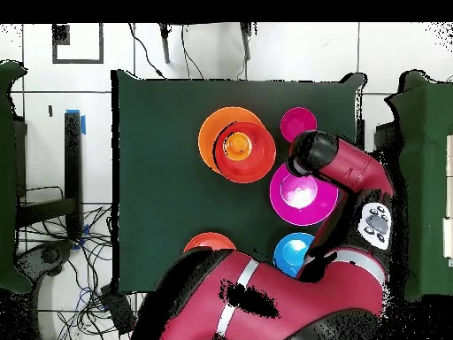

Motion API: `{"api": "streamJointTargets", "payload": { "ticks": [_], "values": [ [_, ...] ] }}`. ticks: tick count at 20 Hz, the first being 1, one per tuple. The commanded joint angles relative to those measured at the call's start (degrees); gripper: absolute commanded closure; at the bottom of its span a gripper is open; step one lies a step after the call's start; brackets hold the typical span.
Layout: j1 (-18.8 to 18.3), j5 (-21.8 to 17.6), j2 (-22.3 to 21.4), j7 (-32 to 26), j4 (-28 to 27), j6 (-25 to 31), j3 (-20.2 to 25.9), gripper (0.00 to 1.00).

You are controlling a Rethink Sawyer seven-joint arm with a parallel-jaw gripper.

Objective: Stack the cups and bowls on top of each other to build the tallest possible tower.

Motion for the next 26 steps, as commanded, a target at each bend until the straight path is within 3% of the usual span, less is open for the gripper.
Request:
{"api": "streamJointTargets", "payload": {
  "ticks": [1, 21, 22, 26],
  "values": [
    [0.9, 1.3, 3.9, 9.8, 2.0, -2.5, 4.9, 0.0],
    [0.3, 2.0, 4.8, 9.7, 2.5, -5.3, 5.9, 0.0],
    [0.3, 2.0, 4.8, 9.6, 2.5, -5.2, 5.8, 1.0],
    [0.4, 2.0, 4.8, 9.5, 2.5, -5.5, 5.8, 1.0]
  ]
}}
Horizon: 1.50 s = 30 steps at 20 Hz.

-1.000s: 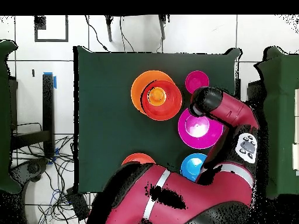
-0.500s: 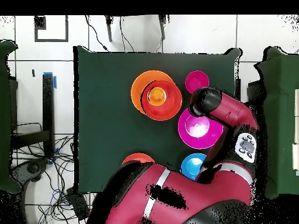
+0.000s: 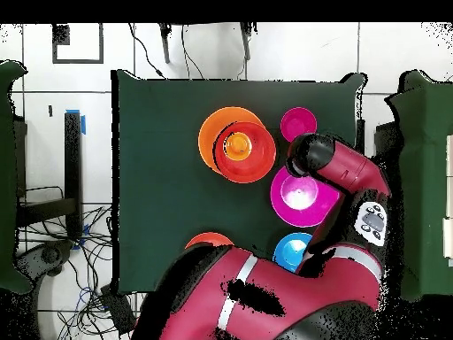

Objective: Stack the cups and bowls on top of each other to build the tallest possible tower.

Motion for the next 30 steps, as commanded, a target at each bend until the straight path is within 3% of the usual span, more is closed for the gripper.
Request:
{"api": "streamJointTargets", "payload": {
  "ticks": [1, 14, 23, 30],
  "values": [
    [0.4, 1.6, 3.4, 9.5, 2.5, -2.1, 5.7, 1.0],
    [0.9, 1.5, 2.9, 8.7, 2.0, -1.0, 4.6, 1.0],
    [2.4, 0.7, -0.9, 6.7, -0.6, 11.6, 1.8, 1.0],
    [2.4, 0.5, -1.6, 6.0, -0.5, 12.1, 2.1, 1.0]
  ]
}}
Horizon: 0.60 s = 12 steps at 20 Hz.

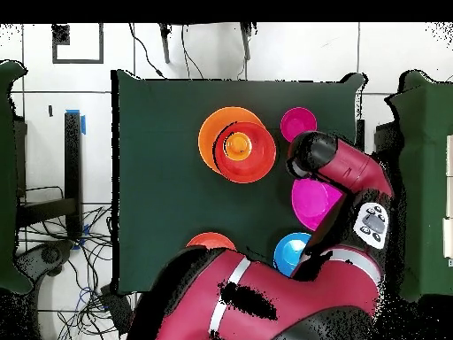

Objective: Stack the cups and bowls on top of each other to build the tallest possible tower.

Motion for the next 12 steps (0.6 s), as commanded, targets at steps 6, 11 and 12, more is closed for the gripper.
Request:
{"api": "streamJointTargets", "payload": {
  "ticks": [6, 11, 12],
  "values": [
    [0.9, -0.3, -0.9, 5.8, 1.3, 1.4, 5.2, 1.0],
    [0.9, -0.3, -1.0, 5.8, 1.8, 0.4, 5.5, 0.0],
    [0.8, -0.3, -0.9, 5.8, 1.7, 0.4, 5.5, 0.0]
  ]
}}
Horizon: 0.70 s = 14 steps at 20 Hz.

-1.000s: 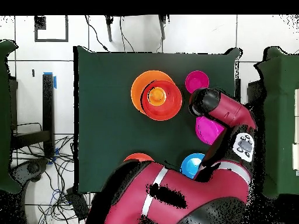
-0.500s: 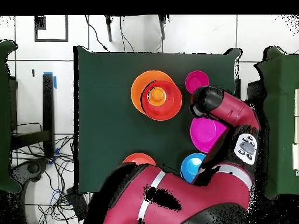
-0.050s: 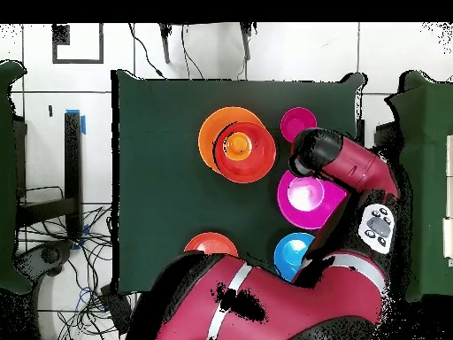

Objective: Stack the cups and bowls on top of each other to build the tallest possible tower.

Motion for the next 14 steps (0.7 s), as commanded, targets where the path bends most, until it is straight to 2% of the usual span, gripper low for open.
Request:
{"api": "streamJointTargets", "payload": {
  "ticks": [1, 14],
  "values": [
    [0.8, -0.4, 0.8, 5.8, 1.5, -0.7, 5.5, 0.0],
    [0.6, -0.5, 0.8, 5.4, 1.8, -1.6, 5.9, 0.0]
  ]
}}
